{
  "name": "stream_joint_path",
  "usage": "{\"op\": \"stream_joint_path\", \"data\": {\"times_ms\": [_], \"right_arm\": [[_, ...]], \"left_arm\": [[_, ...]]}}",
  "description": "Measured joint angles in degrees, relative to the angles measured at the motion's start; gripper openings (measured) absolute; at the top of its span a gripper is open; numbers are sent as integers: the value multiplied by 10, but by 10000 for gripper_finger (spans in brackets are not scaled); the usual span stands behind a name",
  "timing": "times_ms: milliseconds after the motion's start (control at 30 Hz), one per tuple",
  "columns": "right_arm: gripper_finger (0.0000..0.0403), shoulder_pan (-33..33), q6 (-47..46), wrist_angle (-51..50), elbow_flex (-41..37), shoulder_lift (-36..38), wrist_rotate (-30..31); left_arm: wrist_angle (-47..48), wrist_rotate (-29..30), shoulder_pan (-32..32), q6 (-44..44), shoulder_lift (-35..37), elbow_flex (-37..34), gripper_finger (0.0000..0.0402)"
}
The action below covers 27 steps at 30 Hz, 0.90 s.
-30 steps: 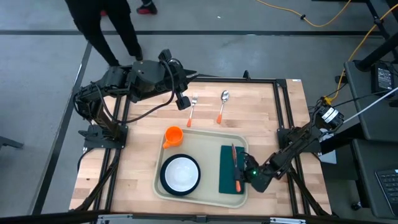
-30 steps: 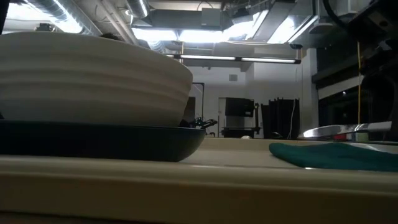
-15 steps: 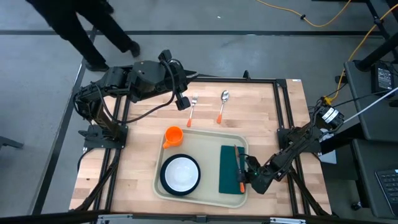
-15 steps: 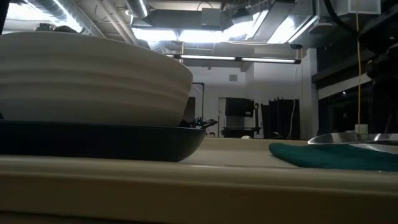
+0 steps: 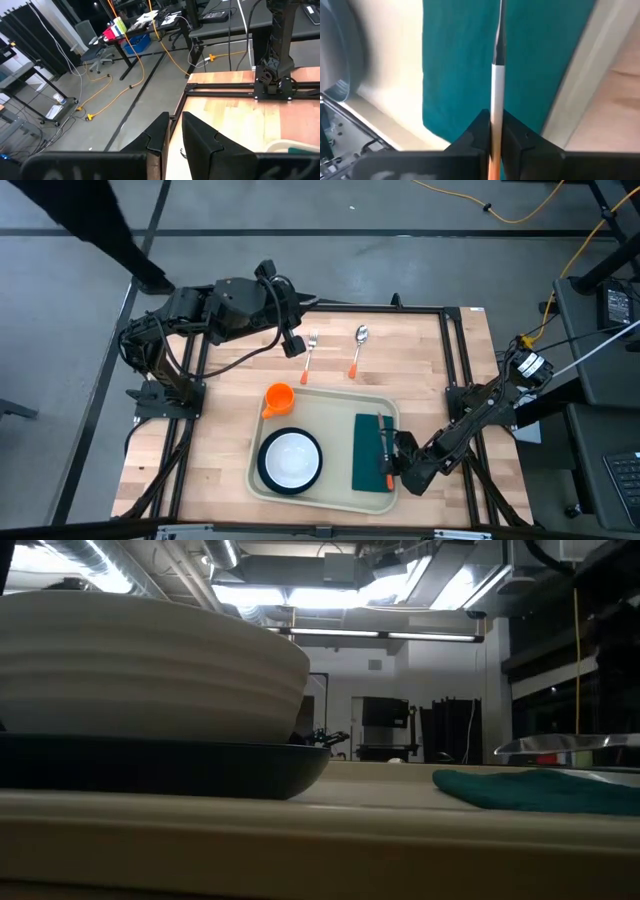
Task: Set up tray
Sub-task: Put the orange knife on the napkin
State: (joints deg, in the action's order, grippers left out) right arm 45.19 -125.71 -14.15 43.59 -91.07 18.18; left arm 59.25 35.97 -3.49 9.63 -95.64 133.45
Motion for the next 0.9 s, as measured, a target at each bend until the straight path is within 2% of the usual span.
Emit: {"op": "stream_joint_path", "data": {"times_ms": [367,600,733,900], "right_arm": [[31,20,14,9,-6,0,119],[24,58,15,6,-18,0,163],[24,96,19,12,-13,0,246],[24,133,13,19,-12,0,266]], "left_arm": [[8,0,0,-1,0,0,47],[8,0,0,-21,0,0,47],[8,0,2,-40,0,0,47],[8,4,3,-68,0,0,47]]}}
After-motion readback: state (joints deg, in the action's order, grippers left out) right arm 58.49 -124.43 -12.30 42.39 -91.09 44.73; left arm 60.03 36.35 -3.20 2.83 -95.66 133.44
